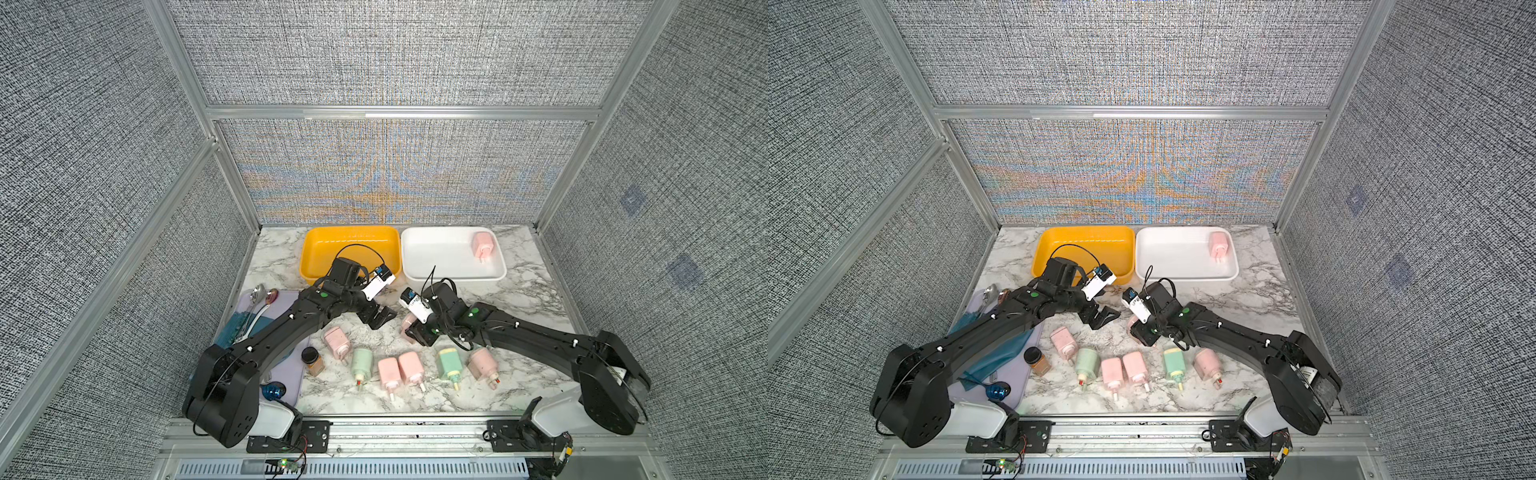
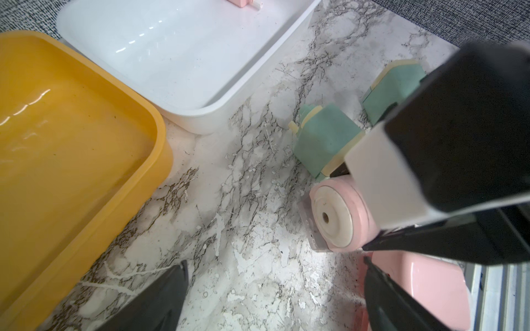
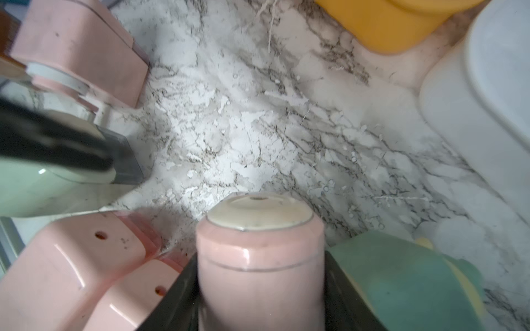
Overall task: Place the pencil sharpeners by color into the storage box
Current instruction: Pick up the pencil sharpener from the center of the board.
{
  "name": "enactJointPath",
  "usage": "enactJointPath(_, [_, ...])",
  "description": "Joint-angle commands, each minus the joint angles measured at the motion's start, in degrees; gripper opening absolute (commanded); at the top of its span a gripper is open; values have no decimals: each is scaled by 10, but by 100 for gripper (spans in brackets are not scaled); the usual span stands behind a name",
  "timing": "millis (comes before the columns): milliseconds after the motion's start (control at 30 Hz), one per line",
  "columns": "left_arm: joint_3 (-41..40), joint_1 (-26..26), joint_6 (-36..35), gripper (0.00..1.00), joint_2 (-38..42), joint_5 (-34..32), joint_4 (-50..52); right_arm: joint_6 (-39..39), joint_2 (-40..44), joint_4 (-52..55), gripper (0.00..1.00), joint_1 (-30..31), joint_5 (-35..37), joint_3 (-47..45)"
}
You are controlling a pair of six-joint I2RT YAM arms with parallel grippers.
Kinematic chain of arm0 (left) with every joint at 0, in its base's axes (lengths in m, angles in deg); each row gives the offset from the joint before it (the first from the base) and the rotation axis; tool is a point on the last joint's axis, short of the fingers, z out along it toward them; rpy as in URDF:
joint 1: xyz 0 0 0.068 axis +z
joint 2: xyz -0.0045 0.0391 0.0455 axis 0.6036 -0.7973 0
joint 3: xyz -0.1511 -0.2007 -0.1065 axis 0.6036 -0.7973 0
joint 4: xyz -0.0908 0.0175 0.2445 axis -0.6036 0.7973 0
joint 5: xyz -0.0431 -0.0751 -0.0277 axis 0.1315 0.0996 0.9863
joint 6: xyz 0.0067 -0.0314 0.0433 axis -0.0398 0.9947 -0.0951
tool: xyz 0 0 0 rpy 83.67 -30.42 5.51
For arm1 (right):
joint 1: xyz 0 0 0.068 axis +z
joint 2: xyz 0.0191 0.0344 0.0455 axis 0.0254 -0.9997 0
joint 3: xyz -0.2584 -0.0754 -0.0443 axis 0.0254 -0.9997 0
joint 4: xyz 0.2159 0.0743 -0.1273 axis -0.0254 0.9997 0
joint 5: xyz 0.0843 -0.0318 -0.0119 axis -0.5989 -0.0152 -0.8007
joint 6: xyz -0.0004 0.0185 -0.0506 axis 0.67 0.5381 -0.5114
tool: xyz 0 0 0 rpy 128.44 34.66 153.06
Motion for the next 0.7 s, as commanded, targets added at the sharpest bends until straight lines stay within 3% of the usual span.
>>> enactJointPath(0, [6,2,10,99,-3,5,-30,20,13,-21,0,-7,11,7])
enactJointPath(233, [39,3,61,99,-27,-6,-55,33,43,-75,0,-54,14,2])
enactJointPath(367, [55,3,134,99,-50,-12,-108,66,59,-132,0,-94,20,-10])
enactJointPath(533, [87,1,224,99,-94,-132,-142,91,60,-174,0,-132,48,-12])
enactJointPath(667, [144,-2,282,99,-147,-186,-112,98,61,-203,0,-161,72,-17])
